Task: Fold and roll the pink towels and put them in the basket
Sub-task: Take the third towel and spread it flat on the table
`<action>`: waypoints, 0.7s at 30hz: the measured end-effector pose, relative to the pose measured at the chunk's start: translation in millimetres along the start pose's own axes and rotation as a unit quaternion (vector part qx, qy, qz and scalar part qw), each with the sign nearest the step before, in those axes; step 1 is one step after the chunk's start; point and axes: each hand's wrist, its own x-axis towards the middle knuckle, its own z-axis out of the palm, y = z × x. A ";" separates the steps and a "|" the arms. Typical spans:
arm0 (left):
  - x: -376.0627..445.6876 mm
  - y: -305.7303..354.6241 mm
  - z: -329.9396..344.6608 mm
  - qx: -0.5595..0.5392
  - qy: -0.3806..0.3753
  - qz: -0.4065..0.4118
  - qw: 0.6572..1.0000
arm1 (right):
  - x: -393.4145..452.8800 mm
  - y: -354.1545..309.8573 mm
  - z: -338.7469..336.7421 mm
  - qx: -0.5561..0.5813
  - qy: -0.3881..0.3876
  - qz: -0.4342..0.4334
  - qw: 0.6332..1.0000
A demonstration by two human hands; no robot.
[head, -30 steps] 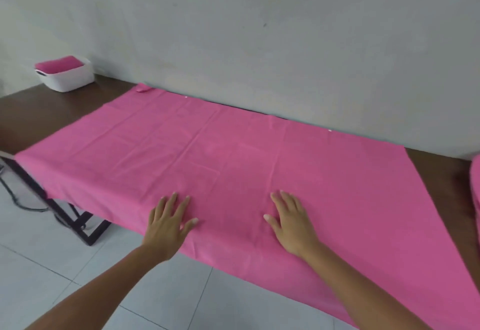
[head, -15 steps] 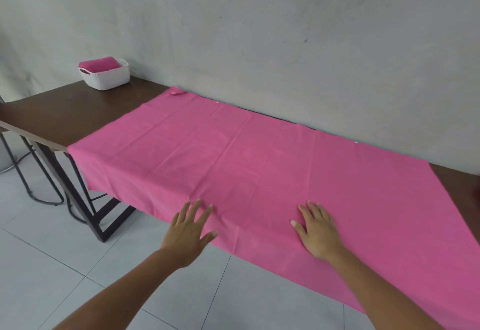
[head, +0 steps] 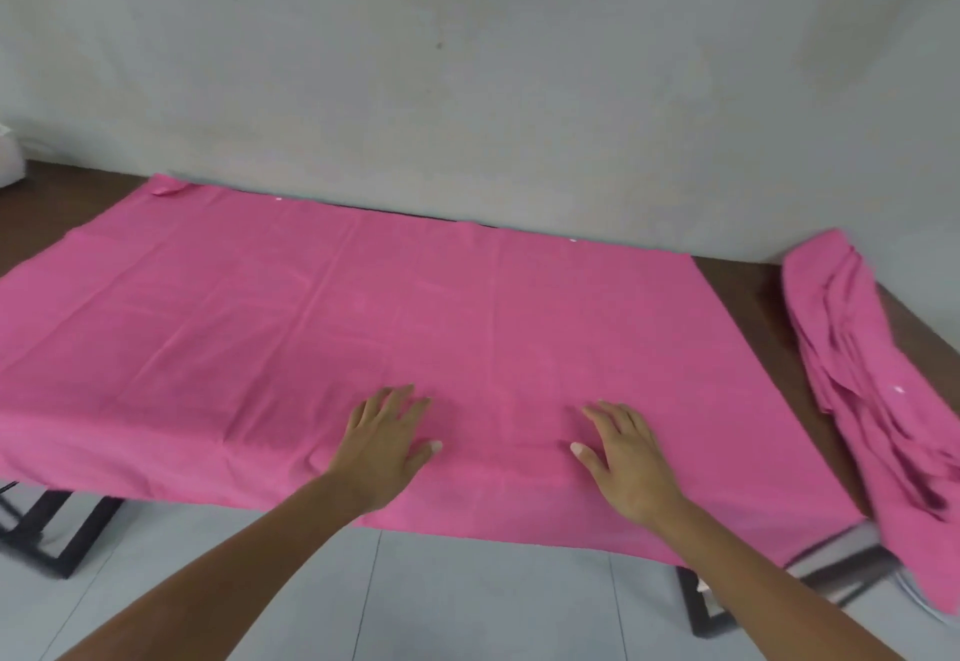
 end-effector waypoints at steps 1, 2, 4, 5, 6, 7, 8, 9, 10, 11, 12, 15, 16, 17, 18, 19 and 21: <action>13.5 13.8 -0.2 0.000 -0.001 0.017 1.000 | -4.9 15.4 -4.7 0.003 0.005 0.014 1.000; 27.4 28.0 -0.3 0.000 -0.002 0.032 0.999 | -9.7 31.3 -9.1 0.008 0.014 0.029 0.999; 55.2 58.4 -0.2 -0.004 -0.005 0.061 0.998 | -19.5 63.5 -17.5 0.025 0.038 0.056 0.997; 68.4 74.8 -0.9 -0.004 -0.009 0.075 0.997 | -24.8 79.3 -21.3 0.035 0.051 0.070 0.996; 82.2 91.2 0.1 -0.001 -0.016 0.089 0.996 | -30.0 94.2 -25.2 0.045 0.063 0.086 0.993; 96.0 107.9 1.3 0.004 -0.025 0.105 0.994 | -35.4 108.3 -28.7 0.056 0.074 0.101 0.991; 110.0 125.1 2.8 0.006 -0.034 0.121 0.992 | -41.0 122.1 -31.2 0.067 0.086 0.117 0.987; 124.2 141.8 5.0 0.003 -0.041 0.135 0.990 | -46.6 134.5 -33.7 0.077 0.100 0.134 0.983; 138.4 157.6 7.8 0.001 -0.046 0.149 0.988 | -51.8 146.1 -35.2 0.087 0.115 0.152 0.978; 152.4 173.8 11.0 0.001 -0.050 0.167 0.985 | -57.2 157.4 -36.6 0.096 0.130 0.172 0.972; 165.9 189.8 15.0 0.002 -0.052 0.187 0.981 | -62.5 168.9 -36.9 0.106 0.145 0.193 0.965; 196.9 239.2 25.0 0.002 -0.067 0.239 0.969 | -75.8 199.8 -36.7 0.123 0.189 0.255 0.940; 205.3 255.7 29.2 -0.004 -0.072 0.257 0.964 | -79.3 208.8 -36.6 0.122 0.199 0.275 0.933; 212.6 272.1 32.9 -0.010 -0.078 0.278 0.957 | -82.2 216.6 -36.5 0.119 0.205 0.294 0.926; 219.5 288.8 37.2 -0.014 -0.085 0.301 0.950 | -84.6 223.7 -36.1 0.116 0.209 0.309 0.921; 225.9 305.1 40.7 -0.018 -0.094 0.323 0.942 | -86.5 230.2 -35.6 0.116 0.212 0.321 0.916; 240.4 336.1 46.6 -0.031 -0.110 0.356 0.927 | -88.0 241.6 -33.6 0.135 0.216 0.344 0.904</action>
